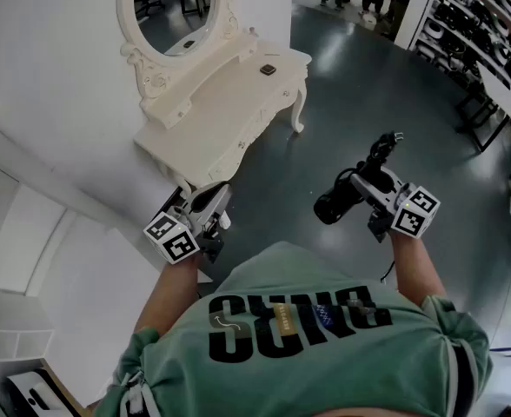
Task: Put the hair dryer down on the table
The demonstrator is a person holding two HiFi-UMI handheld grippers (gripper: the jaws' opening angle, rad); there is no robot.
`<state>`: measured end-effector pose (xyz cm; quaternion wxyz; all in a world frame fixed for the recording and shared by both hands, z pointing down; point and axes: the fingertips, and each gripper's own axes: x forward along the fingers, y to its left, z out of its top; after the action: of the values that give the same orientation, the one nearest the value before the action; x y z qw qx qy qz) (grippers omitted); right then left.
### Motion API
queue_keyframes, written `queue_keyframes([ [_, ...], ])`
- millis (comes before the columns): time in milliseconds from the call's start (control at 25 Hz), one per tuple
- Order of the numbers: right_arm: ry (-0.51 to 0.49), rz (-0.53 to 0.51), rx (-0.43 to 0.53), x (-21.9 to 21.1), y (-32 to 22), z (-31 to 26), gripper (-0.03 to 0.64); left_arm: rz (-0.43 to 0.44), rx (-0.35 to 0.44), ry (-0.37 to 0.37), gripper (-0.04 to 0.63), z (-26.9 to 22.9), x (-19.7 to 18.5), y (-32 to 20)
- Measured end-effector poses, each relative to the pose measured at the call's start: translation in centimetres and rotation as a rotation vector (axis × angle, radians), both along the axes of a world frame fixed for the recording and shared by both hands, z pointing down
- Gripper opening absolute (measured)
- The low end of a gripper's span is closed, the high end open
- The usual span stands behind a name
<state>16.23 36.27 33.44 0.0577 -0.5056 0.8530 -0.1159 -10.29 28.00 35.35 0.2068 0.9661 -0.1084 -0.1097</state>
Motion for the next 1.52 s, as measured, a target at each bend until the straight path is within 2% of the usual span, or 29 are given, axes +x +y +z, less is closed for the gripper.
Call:
queue_keyframes([
  [720,0.015,-0.016,0.017,2.0,0.4,-0.8,0.156,-0.004,0.023,-0.005,0.011,-0.5,2.3,0.6],
  [1240,0.034,-0.05,0.032,8.4,2.7,-1.5,0.156,-0.047,0.049,-0.004,0.011,-0.4,8.8,3.4],
  [1520,0.027,-0.057,0.021,11.1,2.5,-0.7,0.156,-0.049,0.007,-0.012,0.011,0.8,11.6,4.1],
])
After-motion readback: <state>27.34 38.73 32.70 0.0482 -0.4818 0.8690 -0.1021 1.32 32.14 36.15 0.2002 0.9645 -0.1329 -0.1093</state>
